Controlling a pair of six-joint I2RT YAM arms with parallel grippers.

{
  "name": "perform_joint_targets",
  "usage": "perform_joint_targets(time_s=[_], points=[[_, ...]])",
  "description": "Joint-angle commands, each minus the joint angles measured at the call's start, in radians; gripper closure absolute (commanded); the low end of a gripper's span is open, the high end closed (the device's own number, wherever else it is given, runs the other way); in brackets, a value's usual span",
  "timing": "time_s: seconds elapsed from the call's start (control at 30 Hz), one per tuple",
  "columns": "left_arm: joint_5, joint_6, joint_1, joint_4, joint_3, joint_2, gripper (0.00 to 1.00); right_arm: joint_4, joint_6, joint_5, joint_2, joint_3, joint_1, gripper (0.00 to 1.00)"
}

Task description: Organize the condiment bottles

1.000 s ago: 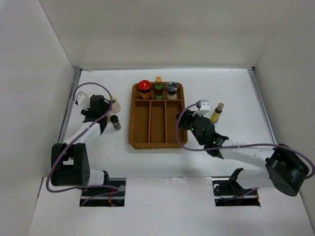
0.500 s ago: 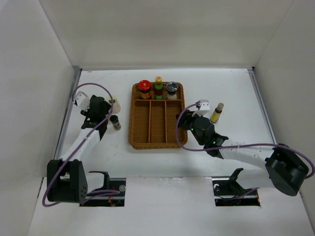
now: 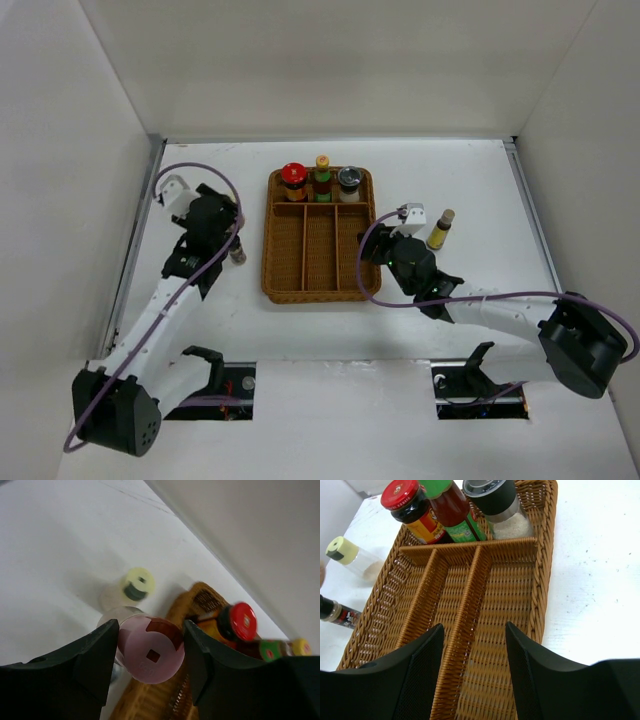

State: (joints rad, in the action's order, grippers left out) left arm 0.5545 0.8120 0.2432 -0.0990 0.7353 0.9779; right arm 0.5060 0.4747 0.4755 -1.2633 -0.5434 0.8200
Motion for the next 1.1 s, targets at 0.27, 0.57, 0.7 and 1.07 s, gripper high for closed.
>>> perform_joint_targets(time_s=[0.27, 0.57, 0.7, 1.07], points=[[-0.021, -0.039, 0.233, 0.133, 0.157, 0.203, 0.7, 0.055, -0.008, 0.017, 0.022, -0.032, 0.009, 0.43], [-0.062, -0.037, 0.297, 0.309, 0.156, 0.409, 0.7, 0.052, -0.008, 0.017, 0.031, -0.03, 0.009, 0.43], [-0.054, -0.051, 0.304, 0.315, 0.174, 0.487, 0.7, 0.049, -0.008, 0.017, 0.031, -0.03, 0.009, 0.43], [-0.05, -0.06, 0.311, 0.369, 0.139, 0.518, 0.38, 0.051, -0.007, 0.015, 0.015, -0.033, 0.008, 0.43]])
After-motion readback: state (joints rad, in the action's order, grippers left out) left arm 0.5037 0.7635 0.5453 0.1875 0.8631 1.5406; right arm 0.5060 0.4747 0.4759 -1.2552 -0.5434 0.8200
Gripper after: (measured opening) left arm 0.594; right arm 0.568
